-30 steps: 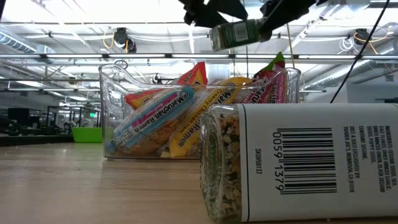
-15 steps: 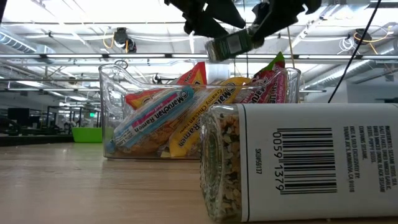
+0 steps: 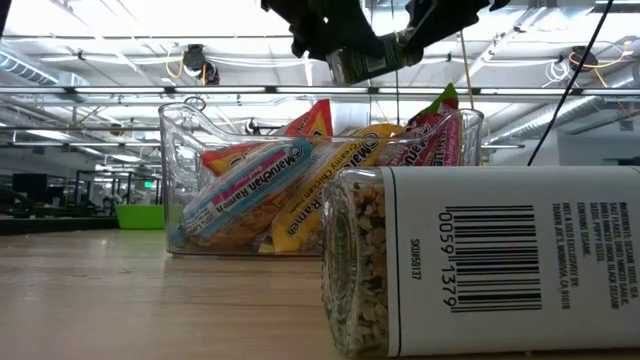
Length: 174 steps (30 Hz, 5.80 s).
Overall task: Pick & Place Food Item
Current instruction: Put the green seasoning bottle into the middle transparent bin
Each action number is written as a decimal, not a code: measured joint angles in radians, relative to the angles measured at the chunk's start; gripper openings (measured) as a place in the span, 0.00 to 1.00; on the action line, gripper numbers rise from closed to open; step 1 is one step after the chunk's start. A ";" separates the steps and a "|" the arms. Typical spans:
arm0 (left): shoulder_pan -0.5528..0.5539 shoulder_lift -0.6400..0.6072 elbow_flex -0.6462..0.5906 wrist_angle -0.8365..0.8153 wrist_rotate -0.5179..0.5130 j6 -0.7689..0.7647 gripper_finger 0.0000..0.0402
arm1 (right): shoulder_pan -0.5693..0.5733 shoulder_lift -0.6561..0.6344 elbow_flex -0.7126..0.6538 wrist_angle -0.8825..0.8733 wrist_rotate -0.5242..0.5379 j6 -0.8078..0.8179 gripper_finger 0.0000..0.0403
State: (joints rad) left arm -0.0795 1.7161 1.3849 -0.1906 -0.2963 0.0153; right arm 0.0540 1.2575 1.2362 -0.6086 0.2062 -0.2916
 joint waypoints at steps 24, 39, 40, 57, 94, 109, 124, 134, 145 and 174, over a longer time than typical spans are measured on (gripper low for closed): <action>-0.001 0.001 -0.001 -0.048 -0.021 0.123 0.52 | 0.001 -0.019 -0.001 0.028 0.002 -0.009 0.71; -0.061 0.003 -0.003 0.012 -0.019 0.211 0.52 | 0.002 -0.187 -0.140 0.153 -0.085 0.048 0.79; -0.064 0.003 -0.003 0.012 -0.023 0.211 0.52 | 0.002 -0.200 -0.166 0.181 -0.088 0.047 0.78; -0.066 0.002 -0.001 0.054 -0.062 0.207 0.52 | 0.001 -0.341 -0.382 0.469 -0.186 0.074 0.78; -0.054 0.000 0.000 0.111 0.035 0.234 0.52 | 0.001 -0.270 -0.518 0.824 -0.260 0.072 0.61; -0.049 0.000 0.000 0.118 0.038 0.200 0.67 | 0.000 -0.275 -0.518 0.814 -0.256 0.065 0.48; -0.048 -0.017 0.000 0.206 -0.100 0.318 0.68 | -0.018 -0.281 -0.289 0.394 -0.049 0.019 0.48; -0.049 -0.192 0.000 0.113 -0.102 0.379 0.68 | -0.095 -0.271 -0.199 0.222 0.054 0.044 0.48; 0.077 -0.402 0.000 -0.018 0.234 0.408 0.69 | -0.190 -0.042 -0.068 0.144 -0.005 0.001 0.48; 0.776 -0.410 -0.590 0.574 0.885 0.184 0.62 | -0.356 0.500 0.392 0.130 -0.441 -0.097 0.48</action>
State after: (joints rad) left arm 0.6962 1.3064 0.7952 0.3837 0.5883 0.1993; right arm -0.3019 1.7576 1.6285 -0.4783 -0.2350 -0.3891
